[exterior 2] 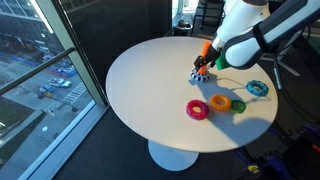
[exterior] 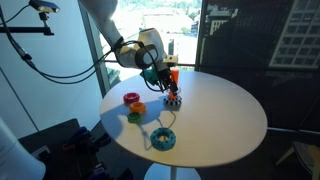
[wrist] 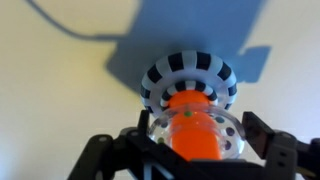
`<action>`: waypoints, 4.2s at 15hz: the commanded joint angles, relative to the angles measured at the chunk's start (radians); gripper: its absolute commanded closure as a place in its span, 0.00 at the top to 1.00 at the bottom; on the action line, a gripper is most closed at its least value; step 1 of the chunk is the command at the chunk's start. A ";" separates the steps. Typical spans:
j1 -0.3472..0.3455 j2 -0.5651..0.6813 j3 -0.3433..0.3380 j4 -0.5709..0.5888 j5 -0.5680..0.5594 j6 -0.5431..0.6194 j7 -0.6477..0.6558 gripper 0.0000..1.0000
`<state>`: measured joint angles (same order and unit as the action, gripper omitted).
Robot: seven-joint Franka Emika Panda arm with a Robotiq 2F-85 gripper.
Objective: Take the clear ring off the stack and put it on the table
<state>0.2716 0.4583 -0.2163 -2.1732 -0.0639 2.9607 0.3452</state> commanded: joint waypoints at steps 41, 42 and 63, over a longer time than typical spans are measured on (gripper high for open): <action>-0.235 -0.281 0.213 -0.080 0.011 -0.752 -0.420 0.66; -0.239 -0.279 0.209 -0.085 -0.008 -0.756 -0.417 0.66; -0.244 -0.116 0.186 -0.070 -0.201 -0.810 -0.423 0.67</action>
<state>0.0266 0.3285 -0.0339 -2.2706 -0.2408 2.1843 -0.0800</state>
